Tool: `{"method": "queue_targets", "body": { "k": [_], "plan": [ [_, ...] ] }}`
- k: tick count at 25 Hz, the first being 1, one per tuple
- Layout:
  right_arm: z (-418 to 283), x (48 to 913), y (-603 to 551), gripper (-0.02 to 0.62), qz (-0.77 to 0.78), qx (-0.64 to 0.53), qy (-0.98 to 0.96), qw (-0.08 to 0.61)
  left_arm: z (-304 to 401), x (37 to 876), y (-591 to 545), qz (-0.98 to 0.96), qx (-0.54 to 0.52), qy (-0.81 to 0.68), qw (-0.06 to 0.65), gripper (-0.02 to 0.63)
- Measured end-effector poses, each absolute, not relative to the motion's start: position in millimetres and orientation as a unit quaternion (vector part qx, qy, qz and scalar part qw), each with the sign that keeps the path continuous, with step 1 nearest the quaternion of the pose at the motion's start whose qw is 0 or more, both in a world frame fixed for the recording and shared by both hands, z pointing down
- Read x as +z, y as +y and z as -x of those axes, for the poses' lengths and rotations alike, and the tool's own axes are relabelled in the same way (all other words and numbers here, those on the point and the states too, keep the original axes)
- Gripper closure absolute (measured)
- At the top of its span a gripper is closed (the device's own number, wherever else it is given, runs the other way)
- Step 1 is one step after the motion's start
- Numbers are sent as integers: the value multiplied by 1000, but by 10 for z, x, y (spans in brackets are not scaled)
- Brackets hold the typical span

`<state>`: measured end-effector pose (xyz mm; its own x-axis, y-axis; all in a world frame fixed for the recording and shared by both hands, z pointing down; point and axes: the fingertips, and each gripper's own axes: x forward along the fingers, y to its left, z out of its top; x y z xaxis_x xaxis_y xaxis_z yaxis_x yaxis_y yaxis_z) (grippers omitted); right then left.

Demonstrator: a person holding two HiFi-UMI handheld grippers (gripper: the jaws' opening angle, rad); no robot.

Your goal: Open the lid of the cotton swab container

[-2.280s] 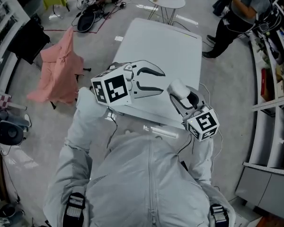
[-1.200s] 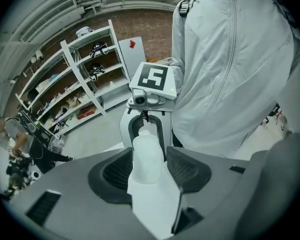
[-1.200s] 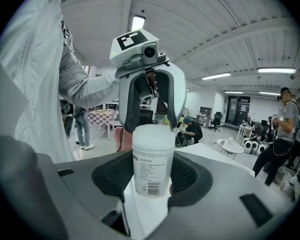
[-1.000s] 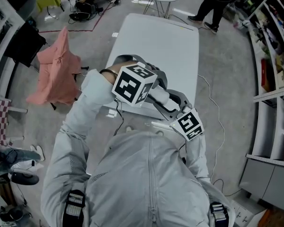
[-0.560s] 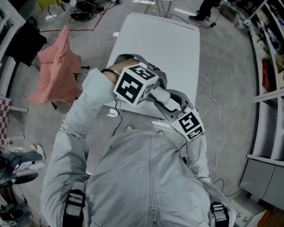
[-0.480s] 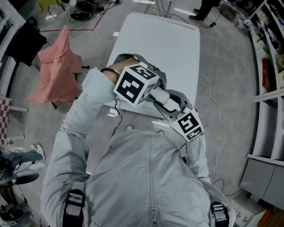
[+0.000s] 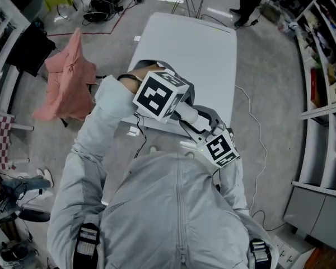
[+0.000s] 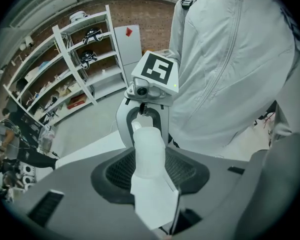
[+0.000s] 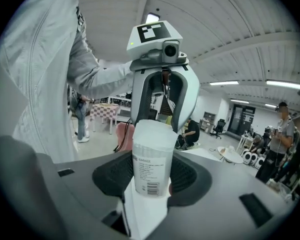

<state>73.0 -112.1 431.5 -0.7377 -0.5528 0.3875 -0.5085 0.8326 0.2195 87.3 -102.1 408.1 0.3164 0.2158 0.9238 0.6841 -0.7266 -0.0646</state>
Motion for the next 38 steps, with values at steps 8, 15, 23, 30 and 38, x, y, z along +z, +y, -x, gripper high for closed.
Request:
{"method": "queue_targets", "body": {
  "k": [8,15,23,30,38],
  "plan": [
    [-695,4226,-1092,379,-271,-26,-946,179,-879,3920,-1012,818,-441,-319,188,407],
    [-784,4233,-1118,379,-279,-14,-945,170,-973,3724,-1088,859,-381,-274,203,429],
    [-792,4155,-1069,379,-273,-7,-951,145,-1146,3486,-1221,901,-316,-205,215,525],
    [-777,4064,-1067,379,-266,-11,-955,129,-1254,3512,-1458,913,-312,-148,216,552],
    [-753,3952,-1071,379,-257,-38,-960,106,-1285,3528,-1551,922,-308,-132,194,557]
  ]
}}
